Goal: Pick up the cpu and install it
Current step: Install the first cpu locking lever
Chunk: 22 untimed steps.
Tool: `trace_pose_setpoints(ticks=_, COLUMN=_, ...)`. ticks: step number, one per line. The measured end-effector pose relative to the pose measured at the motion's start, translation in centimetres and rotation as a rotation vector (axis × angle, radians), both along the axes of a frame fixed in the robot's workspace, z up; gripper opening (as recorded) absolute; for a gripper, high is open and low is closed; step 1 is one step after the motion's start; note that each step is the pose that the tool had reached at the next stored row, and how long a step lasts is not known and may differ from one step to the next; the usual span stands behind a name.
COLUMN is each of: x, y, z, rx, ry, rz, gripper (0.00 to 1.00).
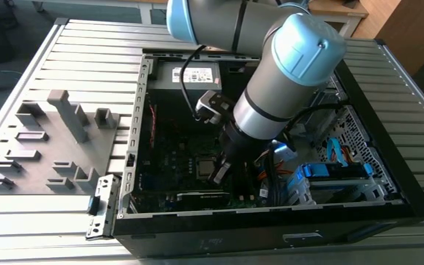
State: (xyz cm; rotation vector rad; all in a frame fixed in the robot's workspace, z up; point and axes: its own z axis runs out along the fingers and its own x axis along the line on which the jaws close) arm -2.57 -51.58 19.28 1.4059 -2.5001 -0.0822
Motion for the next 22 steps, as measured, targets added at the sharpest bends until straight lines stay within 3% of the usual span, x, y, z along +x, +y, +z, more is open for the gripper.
trace_pose_setpoints(ticks=4, x=0.05, y=0.01, z=0.44, rx=0.0032, ry=-0.0001, rz=0.0, gripper=0.11)
trace_pose_setpoints(ticks=16, x=0.12, y=0.0, z=2.69, rx=0.0171, ry=-0.0001, rz=0.0, gripper=0.11)
trace_pose_setpoints(ticks=22, x=0.14, y=0.01, z=3.13, rx=0.0209, ry=-0.0001, rz=0.0, gripper=0.11)
